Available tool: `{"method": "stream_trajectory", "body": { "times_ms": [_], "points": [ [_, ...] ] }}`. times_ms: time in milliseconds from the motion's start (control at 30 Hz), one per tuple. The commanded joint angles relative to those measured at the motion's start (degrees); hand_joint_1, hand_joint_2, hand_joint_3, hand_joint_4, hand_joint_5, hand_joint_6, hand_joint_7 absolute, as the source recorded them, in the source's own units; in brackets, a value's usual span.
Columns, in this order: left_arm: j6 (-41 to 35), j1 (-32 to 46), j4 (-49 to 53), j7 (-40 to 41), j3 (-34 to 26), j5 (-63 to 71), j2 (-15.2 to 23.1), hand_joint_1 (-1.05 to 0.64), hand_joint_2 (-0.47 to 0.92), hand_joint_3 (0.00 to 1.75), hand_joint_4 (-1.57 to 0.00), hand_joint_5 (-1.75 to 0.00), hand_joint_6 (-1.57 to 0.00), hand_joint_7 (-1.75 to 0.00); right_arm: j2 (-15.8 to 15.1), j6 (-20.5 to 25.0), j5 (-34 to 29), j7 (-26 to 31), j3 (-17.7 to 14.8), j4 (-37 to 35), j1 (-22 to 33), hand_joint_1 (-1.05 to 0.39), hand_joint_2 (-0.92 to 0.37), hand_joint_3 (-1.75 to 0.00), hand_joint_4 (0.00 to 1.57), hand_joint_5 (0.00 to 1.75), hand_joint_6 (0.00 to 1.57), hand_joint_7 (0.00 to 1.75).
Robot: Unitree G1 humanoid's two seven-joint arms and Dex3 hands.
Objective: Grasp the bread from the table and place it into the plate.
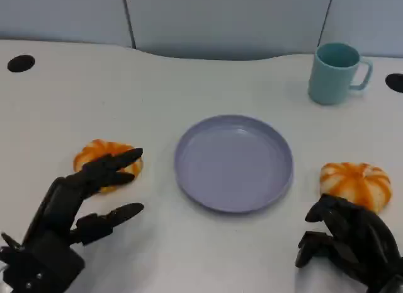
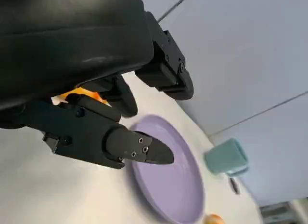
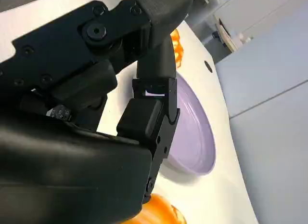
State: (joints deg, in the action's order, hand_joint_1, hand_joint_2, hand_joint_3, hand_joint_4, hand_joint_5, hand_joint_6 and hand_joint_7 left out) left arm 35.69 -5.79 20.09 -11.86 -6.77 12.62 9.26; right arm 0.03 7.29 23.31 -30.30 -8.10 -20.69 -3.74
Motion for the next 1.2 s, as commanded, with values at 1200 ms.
{"method": "stream_trajectory", "body": {
  "times_ms": [1200],
  "points": [
    [-29.82, -39.62, 35.30, 6.18, 33.17, 37.15, 11.33, -0.65, 0.91, 0.02, 0.00, 0.00, -0.06, -0.01, 0.33, 1.03, 0.58, 1.14, -0.36, 1.84, 0.65, -0.90, -0.76, 0.00, 1.44, 0.83, 1.20, 0.91]
  ]
}}
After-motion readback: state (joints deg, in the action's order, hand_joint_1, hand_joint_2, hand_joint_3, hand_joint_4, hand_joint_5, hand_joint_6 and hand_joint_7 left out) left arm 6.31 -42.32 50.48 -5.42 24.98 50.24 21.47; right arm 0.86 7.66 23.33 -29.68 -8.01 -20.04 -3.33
